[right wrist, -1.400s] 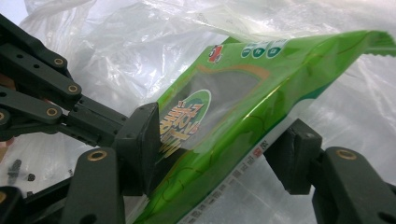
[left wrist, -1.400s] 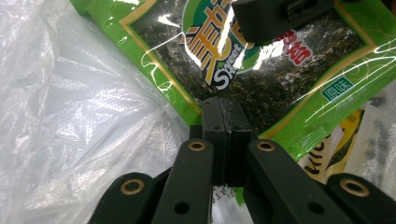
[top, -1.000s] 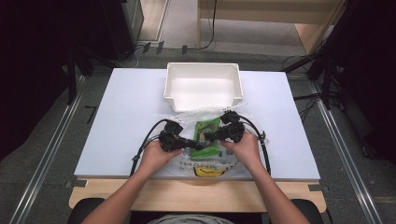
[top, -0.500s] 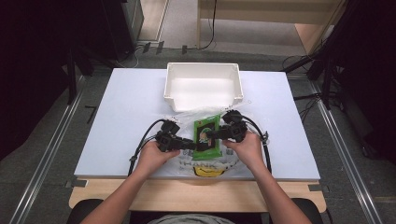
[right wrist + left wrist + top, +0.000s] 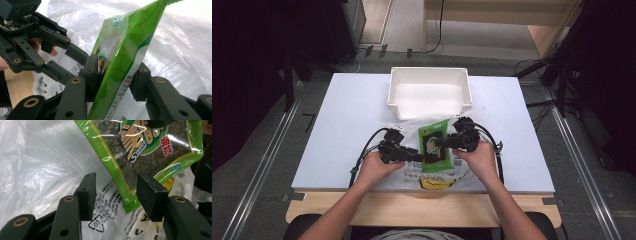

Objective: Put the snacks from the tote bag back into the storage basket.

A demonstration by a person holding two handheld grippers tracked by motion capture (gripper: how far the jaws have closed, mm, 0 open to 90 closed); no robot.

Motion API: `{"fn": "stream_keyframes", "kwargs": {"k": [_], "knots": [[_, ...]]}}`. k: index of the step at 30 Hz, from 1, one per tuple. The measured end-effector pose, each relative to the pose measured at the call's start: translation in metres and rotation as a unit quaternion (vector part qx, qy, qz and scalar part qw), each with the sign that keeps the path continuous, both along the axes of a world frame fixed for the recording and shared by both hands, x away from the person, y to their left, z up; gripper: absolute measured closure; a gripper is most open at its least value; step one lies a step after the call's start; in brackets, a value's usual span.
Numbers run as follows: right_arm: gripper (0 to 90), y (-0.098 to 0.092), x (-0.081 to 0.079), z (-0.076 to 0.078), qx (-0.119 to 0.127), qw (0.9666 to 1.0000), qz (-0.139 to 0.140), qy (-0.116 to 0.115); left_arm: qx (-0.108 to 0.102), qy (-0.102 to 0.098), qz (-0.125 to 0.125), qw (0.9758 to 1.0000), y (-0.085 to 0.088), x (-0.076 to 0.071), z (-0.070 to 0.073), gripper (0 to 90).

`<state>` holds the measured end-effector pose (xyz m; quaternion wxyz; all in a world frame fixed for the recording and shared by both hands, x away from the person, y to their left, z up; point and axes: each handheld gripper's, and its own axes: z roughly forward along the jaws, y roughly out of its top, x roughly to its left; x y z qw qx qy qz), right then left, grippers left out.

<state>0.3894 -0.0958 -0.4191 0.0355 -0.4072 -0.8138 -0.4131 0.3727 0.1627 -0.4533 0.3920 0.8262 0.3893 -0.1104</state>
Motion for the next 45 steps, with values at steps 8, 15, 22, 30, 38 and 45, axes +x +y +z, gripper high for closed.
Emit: {"fn": "stream_keyframes", "kwargs": {"k": [8,15,22,30,38,45], "knots": [[70.6,-0.005,-0.003,0.006,0.024,0.9997,0.002,-0.001,0.005,-0.002,0.0,1.0,-0.001,0.0,0.0,47.8],[73.4,-0.008,-0.004,0.012,0.031,0.9995,0.002,-0.001,0.008,0.0,-0.003,1.0,-0.001,0.0,-0.001,46.9],[73.7,-0.01,-0.005,0.017,0.023,0.9996,-0.005,-0.017,0.003,-0.003,-0.008,1.0,0.0,0.0,0.0,45.3],[73.9,-0.008,-0.005,0.021,0.014,0.9994,-0.012,-0.03,0.006,-0.005,-0.01,0.9999,-0.001,-0.001,0.0,44.7],[73.9,-0.012,0.0,0.022,0.013,0.9994,-0.022,-0.025,0.009,-0.007,-0.011,0.9999,-0.002,-0.002,0.0,44.0],[73.9,-0.014,0.006,0.027,0.001,0.9993,-0.024,-0.027,0.011,-0.011,-0.016,0.9998,-0.005,-0.002,-0.002,43.9]]}}
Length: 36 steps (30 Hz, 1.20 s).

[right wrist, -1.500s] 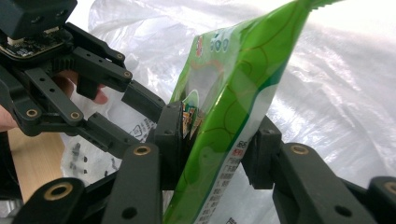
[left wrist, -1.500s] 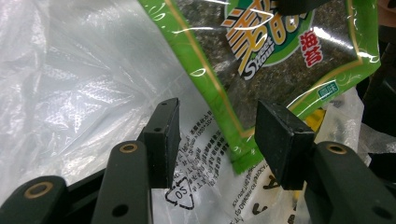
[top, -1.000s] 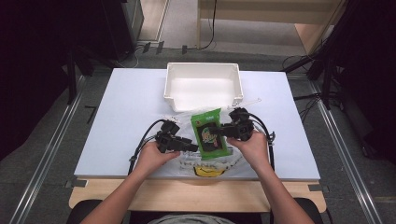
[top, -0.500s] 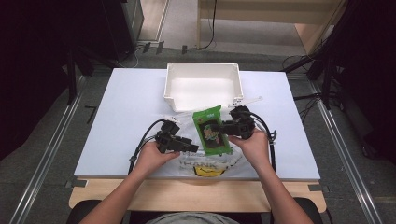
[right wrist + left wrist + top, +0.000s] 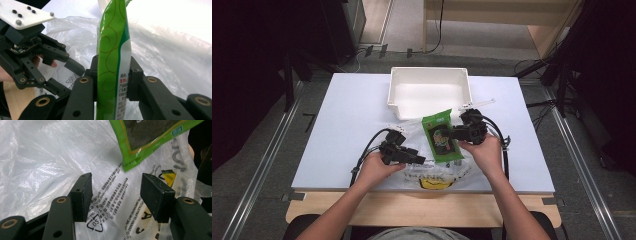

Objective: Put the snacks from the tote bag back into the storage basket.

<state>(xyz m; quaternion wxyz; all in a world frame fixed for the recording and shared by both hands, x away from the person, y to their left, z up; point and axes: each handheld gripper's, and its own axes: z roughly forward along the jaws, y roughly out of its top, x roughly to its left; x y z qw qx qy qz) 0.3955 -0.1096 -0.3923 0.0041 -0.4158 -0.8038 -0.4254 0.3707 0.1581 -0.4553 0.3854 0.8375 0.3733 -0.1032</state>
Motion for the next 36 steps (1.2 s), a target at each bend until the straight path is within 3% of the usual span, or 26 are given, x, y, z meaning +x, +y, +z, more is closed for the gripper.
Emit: {"fn": "stream_keyframes", "kwargs": {"k": [18,36], "knots": [[74.1,0.009,0.02,0.015,-0.027,0.9996,0.008,-0.007,0.0,0.0,0.0,1.0,0.0,-0.001,0.001,42.3],[74.1,0.007,0.038,0.023,-0.018,0.9998,0.002,0.002,0.002,0.0,0.004,1.0,0.001,0.0,0.002,42.3]]}}
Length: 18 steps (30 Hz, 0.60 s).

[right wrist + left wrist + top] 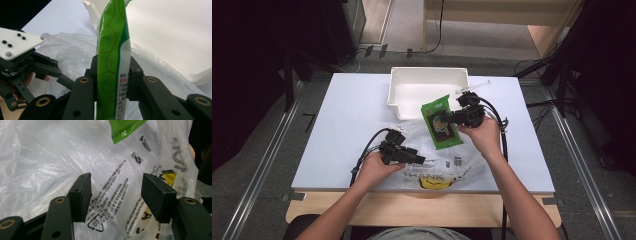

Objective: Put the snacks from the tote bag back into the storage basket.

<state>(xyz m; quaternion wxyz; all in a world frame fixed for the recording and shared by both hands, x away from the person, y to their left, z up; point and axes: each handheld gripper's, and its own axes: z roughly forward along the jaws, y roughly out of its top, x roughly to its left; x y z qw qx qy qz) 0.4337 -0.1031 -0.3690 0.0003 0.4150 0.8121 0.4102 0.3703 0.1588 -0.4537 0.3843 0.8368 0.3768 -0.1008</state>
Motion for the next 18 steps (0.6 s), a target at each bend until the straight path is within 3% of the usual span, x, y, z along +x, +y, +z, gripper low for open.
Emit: {"fn": "stream_keyframes", "kwargs": {"k": [18], "knots": [[74.1,0.005,0.019,0.01,-0.005,0.9999,-0.004,-0.008,0.003,-0.003,-0.002,1.0,-0.001,0.0,0.0,42.3]]}}
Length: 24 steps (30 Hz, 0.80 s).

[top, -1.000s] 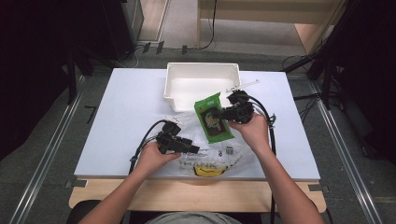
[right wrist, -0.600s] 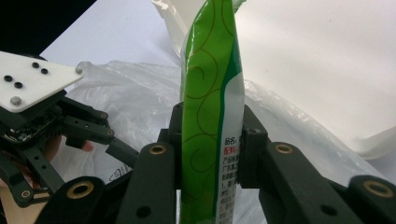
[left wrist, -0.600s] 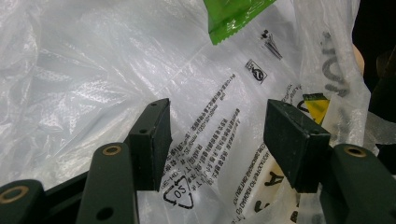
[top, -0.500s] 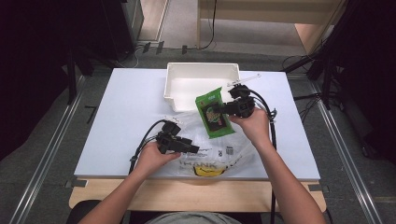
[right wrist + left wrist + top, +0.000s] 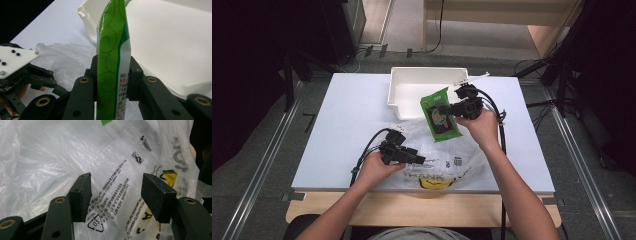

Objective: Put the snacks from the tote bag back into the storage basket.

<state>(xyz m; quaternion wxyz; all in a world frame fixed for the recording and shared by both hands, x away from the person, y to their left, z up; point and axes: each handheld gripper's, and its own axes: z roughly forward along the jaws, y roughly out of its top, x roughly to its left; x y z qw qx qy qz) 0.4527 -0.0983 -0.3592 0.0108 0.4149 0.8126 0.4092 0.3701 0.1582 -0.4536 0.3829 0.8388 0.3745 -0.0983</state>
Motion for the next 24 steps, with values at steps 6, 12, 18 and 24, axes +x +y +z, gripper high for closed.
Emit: {"fn": "stream_keyframes", "kwargs": {"k": [6,12,18,24], "knots": [[74.1,0.0,0.007,0.004,-0.004,1.0,-0.005,-0.001,0.0,0.0,0.001,1.0,0.0,0.0,0.0,42.3],[74.1,0.001,0.015,0.007,-0.007,0.9999,-0.013,-0.003,0.001,0.001,0.003,1.0,0.0,0.001,-0.001,42.4],[74.1,0.003,0.029,0.006,-0.011,0.9997,-0.021,0.001,-0.001,0.002,0.003,1.0,0.0,0.0,-0.001,42.4],[74.2,0.007,0.036,0.008,-0.016,0.9996,-0.025,0.003,-0.001,0.002,0.003,1.0,0.0,0.001,-0.001,42.3]]}}
